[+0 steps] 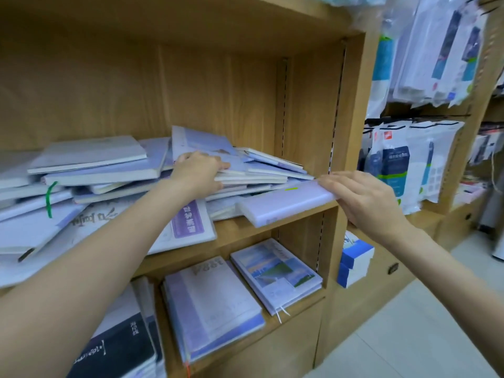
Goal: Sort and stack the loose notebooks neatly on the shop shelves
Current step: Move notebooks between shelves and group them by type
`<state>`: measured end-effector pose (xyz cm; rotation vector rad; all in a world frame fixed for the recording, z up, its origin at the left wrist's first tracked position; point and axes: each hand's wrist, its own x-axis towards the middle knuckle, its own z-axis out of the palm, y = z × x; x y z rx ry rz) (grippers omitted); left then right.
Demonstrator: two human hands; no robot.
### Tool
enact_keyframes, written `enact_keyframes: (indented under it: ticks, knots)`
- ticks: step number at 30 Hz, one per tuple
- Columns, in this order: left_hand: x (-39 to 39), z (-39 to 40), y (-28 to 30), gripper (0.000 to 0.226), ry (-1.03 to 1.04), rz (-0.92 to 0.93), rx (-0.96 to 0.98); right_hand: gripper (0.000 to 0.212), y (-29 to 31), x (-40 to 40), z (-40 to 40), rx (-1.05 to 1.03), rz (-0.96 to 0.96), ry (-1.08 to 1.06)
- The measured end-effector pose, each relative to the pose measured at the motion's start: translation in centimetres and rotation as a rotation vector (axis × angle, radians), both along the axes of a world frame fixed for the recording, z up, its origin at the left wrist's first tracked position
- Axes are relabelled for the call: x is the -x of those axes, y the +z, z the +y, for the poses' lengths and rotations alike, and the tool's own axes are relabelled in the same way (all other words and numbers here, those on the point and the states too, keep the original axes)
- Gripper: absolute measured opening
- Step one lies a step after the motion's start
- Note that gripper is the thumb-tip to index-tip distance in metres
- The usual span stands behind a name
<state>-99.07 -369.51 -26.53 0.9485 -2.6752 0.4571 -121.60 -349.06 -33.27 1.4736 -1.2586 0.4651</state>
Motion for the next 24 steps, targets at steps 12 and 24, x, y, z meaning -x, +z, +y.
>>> enact_keyframes:
  ticks: [12,24]
  knots:
    - [-3.4,1.0,2.3,0.042,-0.040,0.184,0.005,0.027,8.0,-0.3,-4.0,0.290,-0.351,-0.215]
    - [-3.2,-0.3,0.9,0.037,-0.041,0.132,0.060,0.041,5.2,3.2,-15.9,-0.614,-0.832,-0.324]
